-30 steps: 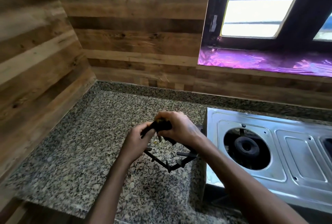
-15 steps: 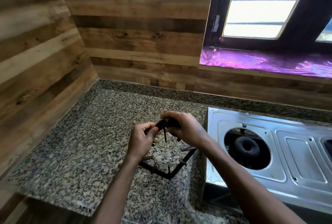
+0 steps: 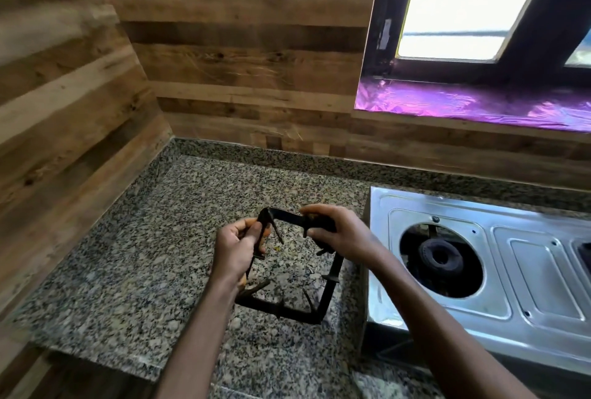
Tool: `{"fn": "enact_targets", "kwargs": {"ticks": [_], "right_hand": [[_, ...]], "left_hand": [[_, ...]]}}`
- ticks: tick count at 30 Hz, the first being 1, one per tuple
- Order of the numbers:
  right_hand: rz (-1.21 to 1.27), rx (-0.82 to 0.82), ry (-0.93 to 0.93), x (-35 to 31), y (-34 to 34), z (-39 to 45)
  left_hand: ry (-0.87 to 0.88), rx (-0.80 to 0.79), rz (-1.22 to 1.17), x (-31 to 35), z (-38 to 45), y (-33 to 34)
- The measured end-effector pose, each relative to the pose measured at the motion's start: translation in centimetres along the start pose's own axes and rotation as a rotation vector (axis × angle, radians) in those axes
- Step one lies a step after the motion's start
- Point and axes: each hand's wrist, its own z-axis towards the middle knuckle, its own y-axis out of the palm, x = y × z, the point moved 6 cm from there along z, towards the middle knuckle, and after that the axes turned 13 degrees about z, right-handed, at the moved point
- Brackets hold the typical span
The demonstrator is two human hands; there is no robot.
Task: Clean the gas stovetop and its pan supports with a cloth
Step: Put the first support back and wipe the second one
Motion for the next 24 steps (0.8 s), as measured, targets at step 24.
{"fn": "enact_targets", "kwargs": {"ticks": [24], "right_hand": [[0.786, 0.480, 0.291, 6.6, -1.3, -1.1]], "left_hand": [[-0.285, 0.091, -0.256, -4.3, 1.5, -1.0]]}}
